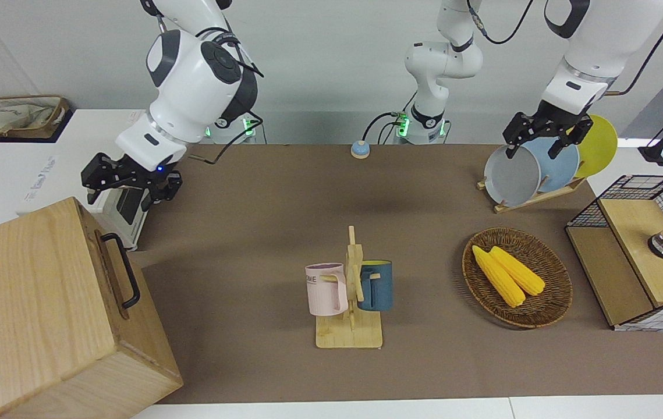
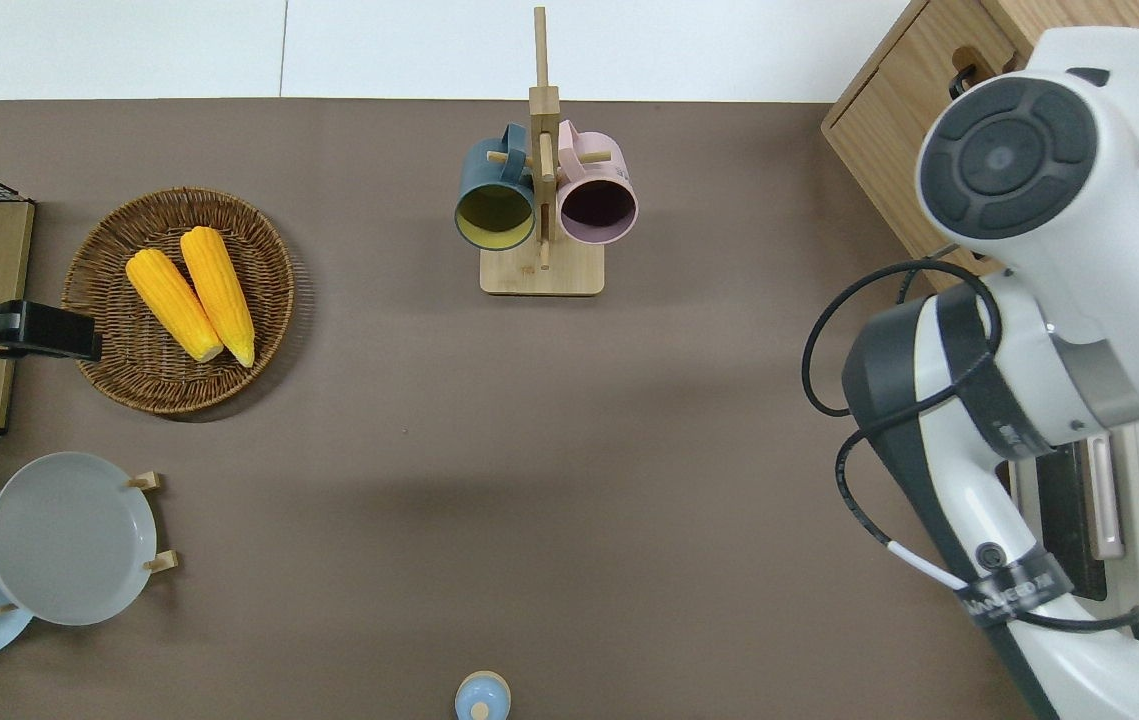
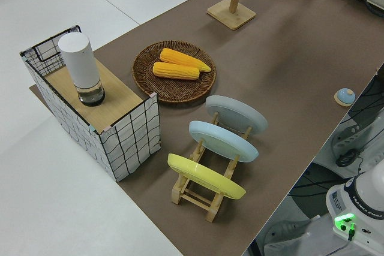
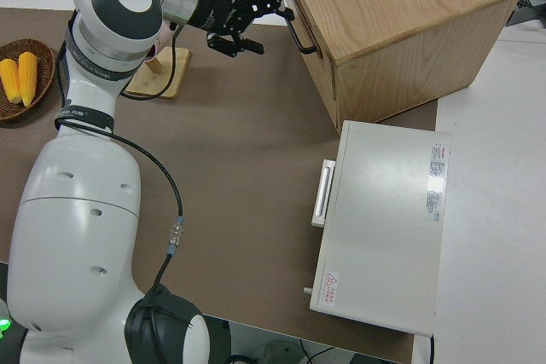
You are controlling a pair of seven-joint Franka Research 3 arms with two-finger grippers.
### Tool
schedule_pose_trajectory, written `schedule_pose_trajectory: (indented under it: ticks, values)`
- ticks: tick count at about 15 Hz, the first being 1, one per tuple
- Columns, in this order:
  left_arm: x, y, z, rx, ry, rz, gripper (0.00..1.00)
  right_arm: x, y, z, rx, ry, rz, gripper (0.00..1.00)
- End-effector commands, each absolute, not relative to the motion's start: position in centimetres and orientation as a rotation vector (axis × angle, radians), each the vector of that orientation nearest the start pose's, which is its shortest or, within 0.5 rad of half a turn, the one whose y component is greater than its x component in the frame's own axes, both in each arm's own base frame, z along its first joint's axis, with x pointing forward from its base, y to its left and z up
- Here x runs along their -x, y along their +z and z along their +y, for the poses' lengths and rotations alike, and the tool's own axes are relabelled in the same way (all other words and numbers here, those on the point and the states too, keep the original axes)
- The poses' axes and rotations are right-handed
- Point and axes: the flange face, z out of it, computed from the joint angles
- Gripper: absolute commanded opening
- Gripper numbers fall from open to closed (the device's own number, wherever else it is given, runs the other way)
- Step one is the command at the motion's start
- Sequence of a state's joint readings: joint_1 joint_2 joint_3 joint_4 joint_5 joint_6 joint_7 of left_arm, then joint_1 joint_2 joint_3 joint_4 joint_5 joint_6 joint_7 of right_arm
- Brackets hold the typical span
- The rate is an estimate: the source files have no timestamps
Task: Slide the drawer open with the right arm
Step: 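Reach the right gripper up to the black drawer handle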
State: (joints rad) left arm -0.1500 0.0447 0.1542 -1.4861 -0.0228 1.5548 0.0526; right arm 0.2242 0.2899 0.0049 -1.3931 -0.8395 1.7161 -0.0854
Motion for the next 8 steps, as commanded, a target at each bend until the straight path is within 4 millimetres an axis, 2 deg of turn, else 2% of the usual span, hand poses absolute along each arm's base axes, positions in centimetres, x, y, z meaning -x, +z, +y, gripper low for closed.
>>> schedule_pose_trajectory:
  ticks: [1,4,6,8]
  values:
    - [-57.1,64.1,-0.2,3.137,-0.052,0.088,1.00,-66.4,56.3,9.8,-2.139,0.134,0.568,0.987]
    - [-57.1,64.1,-0.2,3.139,-0.052,0.088,1.00,-67.4,54.8,11.1,-2.041,0.189,0.602,0.987]
    - [-57.1,64.1,-0.2,3.139,-0.052,0.088,1.00,-67.7,52.9,12.4,-1.984,0.230,0.613,0.987]
    - [-57.1,64.1,-0.2,3.137,-0.052,0.088,1.00,-68.1,50.7,12.9,-1.916,0.255,0.597,0.987]
